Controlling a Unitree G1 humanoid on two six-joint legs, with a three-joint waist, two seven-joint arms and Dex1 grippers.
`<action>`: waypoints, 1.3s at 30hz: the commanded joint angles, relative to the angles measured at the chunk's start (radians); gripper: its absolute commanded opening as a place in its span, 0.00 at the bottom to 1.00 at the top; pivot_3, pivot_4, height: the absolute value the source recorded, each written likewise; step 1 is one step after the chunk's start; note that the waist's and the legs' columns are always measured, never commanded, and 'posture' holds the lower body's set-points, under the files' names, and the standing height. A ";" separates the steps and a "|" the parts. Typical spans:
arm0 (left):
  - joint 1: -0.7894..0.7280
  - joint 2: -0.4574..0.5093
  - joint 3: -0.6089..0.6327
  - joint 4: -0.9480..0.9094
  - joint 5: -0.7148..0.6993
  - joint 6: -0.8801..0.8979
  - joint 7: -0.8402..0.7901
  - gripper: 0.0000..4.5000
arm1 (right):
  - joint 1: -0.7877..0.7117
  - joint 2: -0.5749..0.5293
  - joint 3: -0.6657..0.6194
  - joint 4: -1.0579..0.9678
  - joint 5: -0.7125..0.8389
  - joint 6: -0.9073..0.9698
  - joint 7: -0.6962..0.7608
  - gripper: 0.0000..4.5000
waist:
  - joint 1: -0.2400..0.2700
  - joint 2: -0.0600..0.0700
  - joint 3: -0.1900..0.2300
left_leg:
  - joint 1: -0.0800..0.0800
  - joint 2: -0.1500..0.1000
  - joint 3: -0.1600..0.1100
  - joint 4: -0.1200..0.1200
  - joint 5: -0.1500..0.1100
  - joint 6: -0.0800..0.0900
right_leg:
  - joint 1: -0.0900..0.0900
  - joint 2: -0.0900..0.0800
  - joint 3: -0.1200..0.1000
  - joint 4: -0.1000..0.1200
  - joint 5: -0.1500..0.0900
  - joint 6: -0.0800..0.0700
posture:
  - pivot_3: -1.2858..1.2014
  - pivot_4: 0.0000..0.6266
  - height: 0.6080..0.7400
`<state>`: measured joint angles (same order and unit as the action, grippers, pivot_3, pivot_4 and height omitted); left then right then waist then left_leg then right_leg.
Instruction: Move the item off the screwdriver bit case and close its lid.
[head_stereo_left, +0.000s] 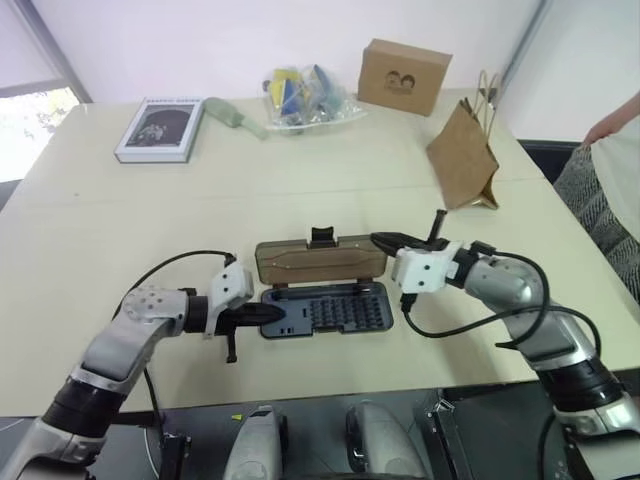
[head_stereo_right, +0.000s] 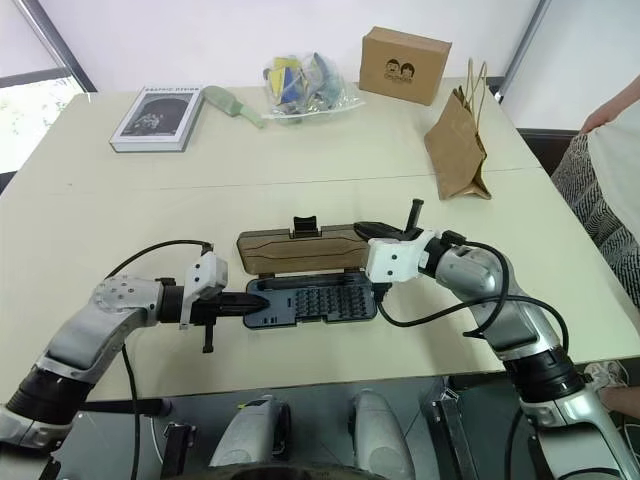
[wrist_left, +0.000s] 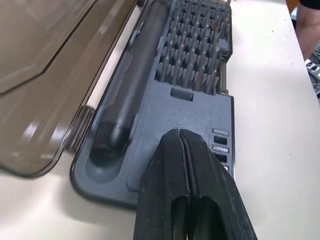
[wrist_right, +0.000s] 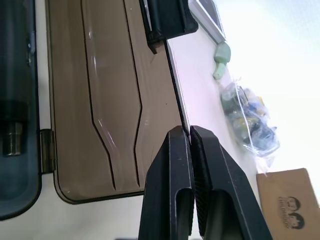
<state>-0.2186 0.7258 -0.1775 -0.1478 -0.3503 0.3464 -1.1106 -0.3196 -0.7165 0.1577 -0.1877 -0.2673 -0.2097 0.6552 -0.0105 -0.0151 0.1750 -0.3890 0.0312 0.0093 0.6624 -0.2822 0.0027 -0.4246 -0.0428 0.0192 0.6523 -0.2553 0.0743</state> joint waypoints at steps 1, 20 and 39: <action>-0.014 0.002 -0.008 0.011 0.019 0.015 -0.005 0.00 | 0.000 -0.031 -0.077 -0.094 0.043 0.019 0.013 0.00 | 0.000 0.000 0.000 | 0.000 0.000 0.000 0.000 0.000 0.000 | 0.000 0.000 0.000 0.000 0.000 0.000 | 0.52 0.24 1.00; -0.037 -0.035 0.007 0.191 0.038 -0.133 -0.060 0.00 | 0.106 0.050 -0.044 -0.068 -0.011 -0.002 -0.072 0.00 | -0.004 0.000 -0.001 | 0.001 0.000 0.001 0.000 0.000 0.000 | 0.000 0.001 0.000 0.000 0.000 0.000 | 0.52 0.24 1.00; -0.327 -0.031 0.201 -0.071 -0.377 0.346 -0.044 0.00 | 0.068 0.050 -0.041 -0.015 -0.020 -0.057 -0.067 0.00 | -0.008 -0.001 0.000 | 0.000 0.000 0.000 0.001 0.000 0.000 | 0.000 0.001 0.000 0.000 0.000 0.001 | 0.52 0.24 1.00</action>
<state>-0.5258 0.6871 -0.0119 -0.1872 -0.6748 0.6526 -1.1531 -0.2369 -0.6692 0.1228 -0.1913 -0.2954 -0.2505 0.5973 -0.0183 -0.0161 0.1751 -0.3892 0.0314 0.0091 0.6635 -0.2822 0.0027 -0.4246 -0.0413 0.0194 0.6526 -0.2551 0.0748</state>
